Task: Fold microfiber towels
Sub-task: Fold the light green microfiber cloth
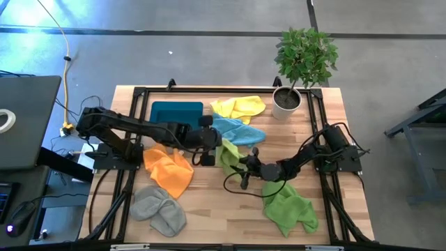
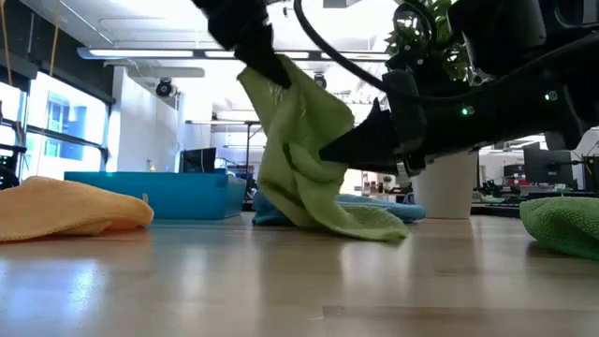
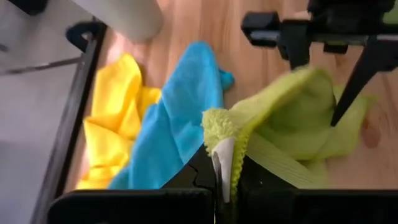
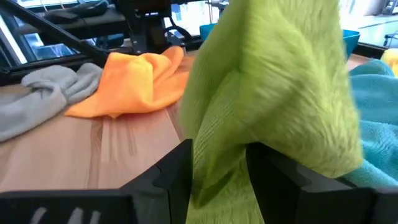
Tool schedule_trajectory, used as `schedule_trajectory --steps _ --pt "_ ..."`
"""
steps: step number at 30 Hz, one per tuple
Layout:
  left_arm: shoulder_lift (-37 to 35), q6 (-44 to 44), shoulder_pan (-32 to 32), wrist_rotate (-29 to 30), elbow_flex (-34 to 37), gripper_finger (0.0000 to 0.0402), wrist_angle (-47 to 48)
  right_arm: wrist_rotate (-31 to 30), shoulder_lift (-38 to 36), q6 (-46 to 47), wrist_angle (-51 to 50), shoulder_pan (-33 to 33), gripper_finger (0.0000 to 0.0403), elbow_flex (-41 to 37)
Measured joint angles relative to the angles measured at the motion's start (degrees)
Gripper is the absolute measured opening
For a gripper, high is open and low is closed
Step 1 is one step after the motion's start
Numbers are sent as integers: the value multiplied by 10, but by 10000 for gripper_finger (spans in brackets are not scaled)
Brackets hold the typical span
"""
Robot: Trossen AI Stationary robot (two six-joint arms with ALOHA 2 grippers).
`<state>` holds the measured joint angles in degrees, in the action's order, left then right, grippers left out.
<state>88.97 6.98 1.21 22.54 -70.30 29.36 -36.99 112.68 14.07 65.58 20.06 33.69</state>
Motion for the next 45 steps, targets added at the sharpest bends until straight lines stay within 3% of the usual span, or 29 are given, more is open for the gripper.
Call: schedule_trajectory --steps 10,20,30,40,45 --pt "0 26 0 24 -73 0 65 1 0 -18 39 -2 142 0" --pt "0 33 0 65 -108 0 115 -2 0 -149 155 -2 142 0" --pt "0 42 -1 66 -133 0 141 -49 -27 -270 245 -2 142 0" --pt "0 46 -1 67 -165 0 146 -48 -41 -157 152 -2 142 0" --pt "0 48 -1 67 -173 0 146 -48 -41 -144 143 -2 142 0"
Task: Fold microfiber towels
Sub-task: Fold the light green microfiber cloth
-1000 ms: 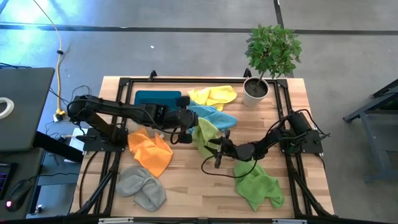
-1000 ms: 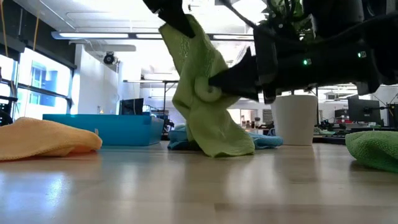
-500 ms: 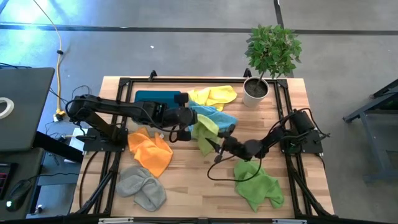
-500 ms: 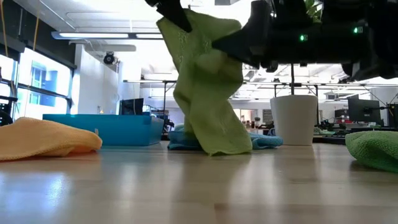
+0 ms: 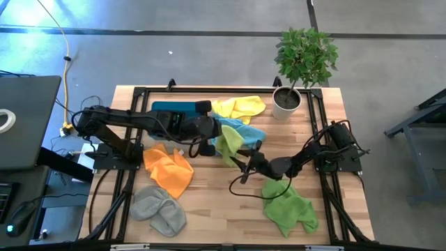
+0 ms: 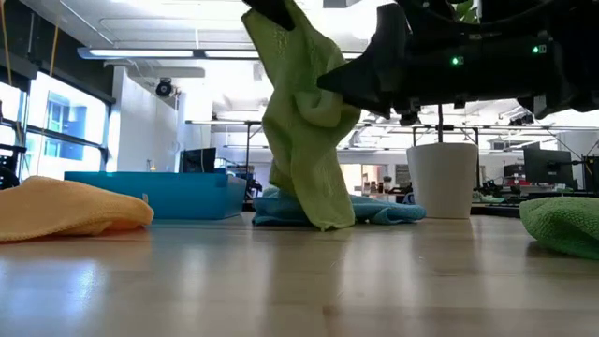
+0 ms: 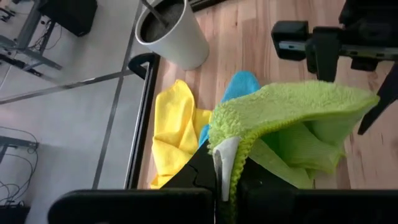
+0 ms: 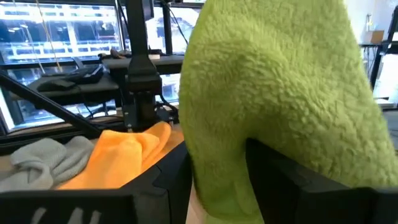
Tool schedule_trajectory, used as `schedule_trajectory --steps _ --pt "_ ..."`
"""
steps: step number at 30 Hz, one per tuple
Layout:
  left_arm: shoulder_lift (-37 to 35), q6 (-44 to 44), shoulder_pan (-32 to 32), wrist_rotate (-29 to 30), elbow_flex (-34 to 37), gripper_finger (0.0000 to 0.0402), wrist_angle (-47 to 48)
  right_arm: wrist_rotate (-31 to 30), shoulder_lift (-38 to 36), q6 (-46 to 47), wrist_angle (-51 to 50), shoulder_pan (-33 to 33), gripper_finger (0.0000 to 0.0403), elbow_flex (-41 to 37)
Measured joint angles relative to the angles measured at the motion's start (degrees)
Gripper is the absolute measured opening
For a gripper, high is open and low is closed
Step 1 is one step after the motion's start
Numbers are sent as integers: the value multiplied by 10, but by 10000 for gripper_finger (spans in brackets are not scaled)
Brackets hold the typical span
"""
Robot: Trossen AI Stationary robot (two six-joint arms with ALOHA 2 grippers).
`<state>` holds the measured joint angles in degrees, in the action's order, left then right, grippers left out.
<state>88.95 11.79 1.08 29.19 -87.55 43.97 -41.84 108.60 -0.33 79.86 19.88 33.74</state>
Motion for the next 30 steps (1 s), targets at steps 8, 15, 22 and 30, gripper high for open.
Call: schedule_trajectory --steps 8,15,22,30 --pt "0 9 0 0 -17 0 -1 -2 0 44 -45 0 142 0" --pt "0 9 0 0 -17 0 0 -36 0 39 -56 0 142 0" --pt "0 9 0 1 -17 0 0 -54 0 29 -58 0 121 0" --pt "0 19 0 2 -17 0 0 38 0 40 -59 0 71 0"
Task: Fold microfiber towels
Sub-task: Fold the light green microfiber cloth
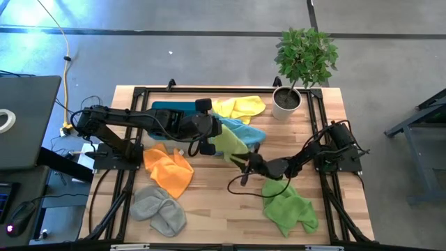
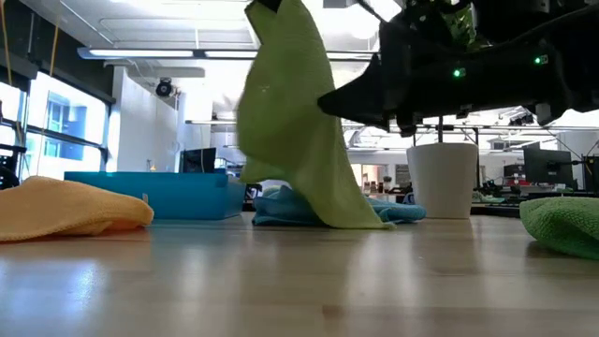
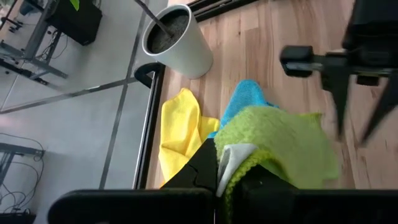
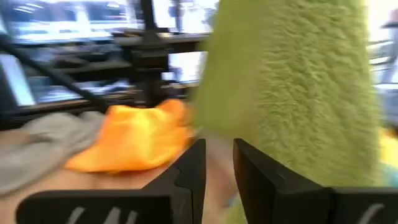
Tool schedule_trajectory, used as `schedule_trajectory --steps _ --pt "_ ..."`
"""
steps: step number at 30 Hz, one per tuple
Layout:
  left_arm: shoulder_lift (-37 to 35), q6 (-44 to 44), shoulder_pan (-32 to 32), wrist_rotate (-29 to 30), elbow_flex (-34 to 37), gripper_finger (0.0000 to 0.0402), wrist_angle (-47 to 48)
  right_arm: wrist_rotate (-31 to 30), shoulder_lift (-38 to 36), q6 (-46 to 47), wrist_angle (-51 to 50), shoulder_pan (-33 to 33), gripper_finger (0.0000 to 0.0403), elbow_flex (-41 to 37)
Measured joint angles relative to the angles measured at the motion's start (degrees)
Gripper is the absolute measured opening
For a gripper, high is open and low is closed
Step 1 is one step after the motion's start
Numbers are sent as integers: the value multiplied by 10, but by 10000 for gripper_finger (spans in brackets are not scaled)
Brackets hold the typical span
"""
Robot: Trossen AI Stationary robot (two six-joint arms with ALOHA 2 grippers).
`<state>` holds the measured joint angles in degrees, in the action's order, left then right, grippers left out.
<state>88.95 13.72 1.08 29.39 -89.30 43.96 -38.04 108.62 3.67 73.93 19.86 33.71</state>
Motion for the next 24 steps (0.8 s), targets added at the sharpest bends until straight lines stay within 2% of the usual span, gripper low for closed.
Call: schedule_trajectory --steps 4,8,13,16,20,24 --pt "0 0 0 0 0 0 0 89 0 42 4 6 89 1" --pt "0 0 0 0 0 0 0 116 0 31 -27 17 130 29" --pt "0 0 -3 -1 0 0 0 137 0 28 -153 10 168 83" --pt "0 -1 -9 -2 0 0 0 126 1 39 -260 -2 173 117" --pt "0 -10 -21 -2 0 0 0 77 1 40 -384 -15 167 146" --pt "0 -10 -32 -2 0 0 0 41 1 23 -431 -20 155 159"
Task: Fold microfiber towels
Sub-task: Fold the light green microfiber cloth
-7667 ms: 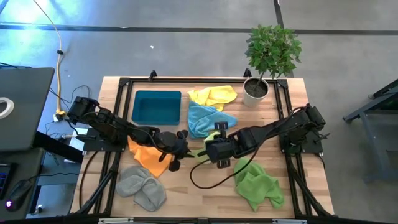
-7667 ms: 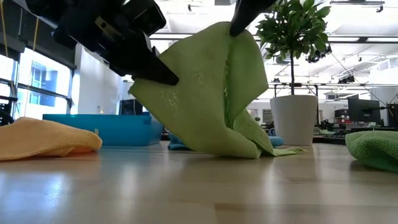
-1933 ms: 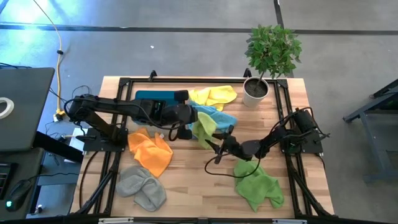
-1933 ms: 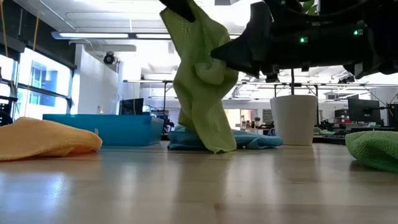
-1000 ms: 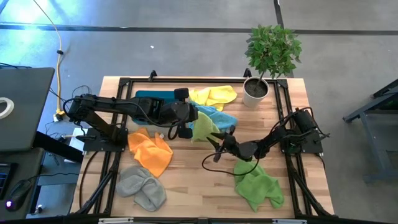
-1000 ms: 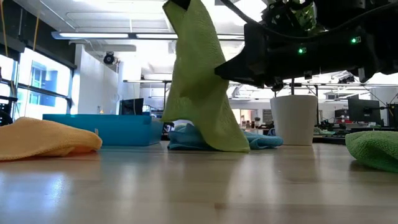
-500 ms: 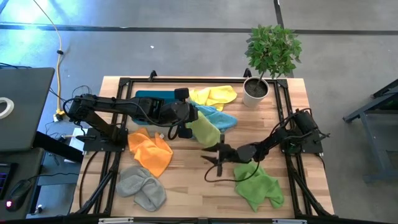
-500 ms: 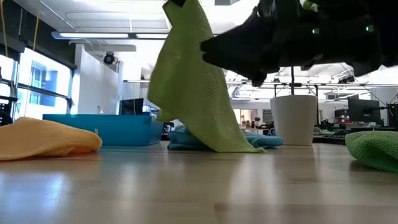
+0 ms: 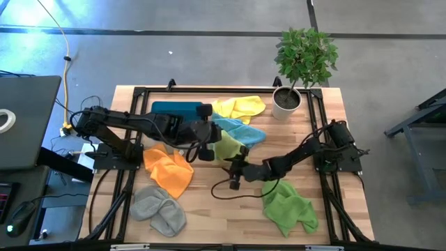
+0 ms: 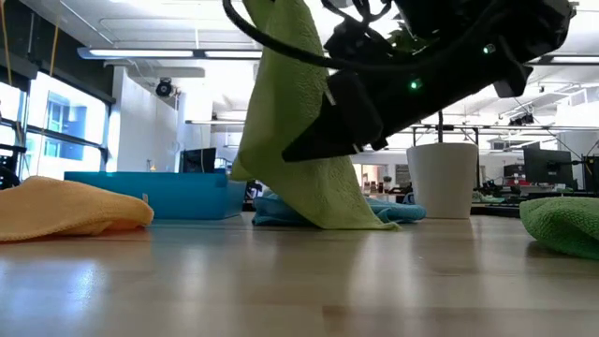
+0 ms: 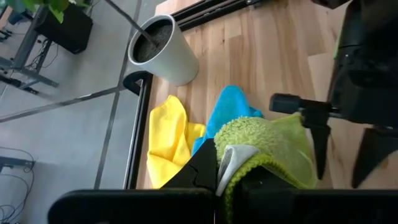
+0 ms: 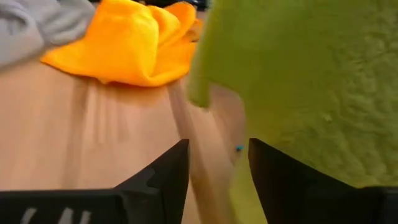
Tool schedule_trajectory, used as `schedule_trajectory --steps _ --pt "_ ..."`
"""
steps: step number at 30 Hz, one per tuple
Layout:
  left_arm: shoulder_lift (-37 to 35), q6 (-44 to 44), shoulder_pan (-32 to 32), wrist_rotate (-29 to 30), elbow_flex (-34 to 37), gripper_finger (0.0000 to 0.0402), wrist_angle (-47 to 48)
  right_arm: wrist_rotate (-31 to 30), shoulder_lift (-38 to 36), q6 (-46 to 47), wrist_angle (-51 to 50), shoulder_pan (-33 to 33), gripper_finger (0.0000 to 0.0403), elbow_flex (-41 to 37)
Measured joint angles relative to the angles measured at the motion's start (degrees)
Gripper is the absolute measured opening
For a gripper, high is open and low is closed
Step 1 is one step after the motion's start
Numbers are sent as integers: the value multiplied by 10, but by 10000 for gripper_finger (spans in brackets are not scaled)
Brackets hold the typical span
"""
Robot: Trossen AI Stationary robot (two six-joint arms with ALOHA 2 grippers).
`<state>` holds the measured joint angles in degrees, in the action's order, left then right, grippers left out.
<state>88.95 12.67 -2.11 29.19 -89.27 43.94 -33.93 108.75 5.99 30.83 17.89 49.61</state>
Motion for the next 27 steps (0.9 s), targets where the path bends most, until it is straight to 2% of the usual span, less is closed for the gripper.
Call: schedule_trajectory --steps 4,8,10,17,20,27 --pt "0 0 -7 0 0 0 0 -14 0 -20 -8 1 144 0" --pt "0 0 -7 0 0 0 0 26 0 1 20 7 140 0" --pt "0 0 -7 0 0 0 0 26 0 0 37 14 140 0" --pt "0 0 -7 2 0 0 0 -31 0 -27 69 21 140 0" --pt "0 0 -7 2 0 0 0 -33 0 -41 98 15 140 0" --pt "0 0 -7 2 0 0 0 30 0 -43 146 -11 140 0"
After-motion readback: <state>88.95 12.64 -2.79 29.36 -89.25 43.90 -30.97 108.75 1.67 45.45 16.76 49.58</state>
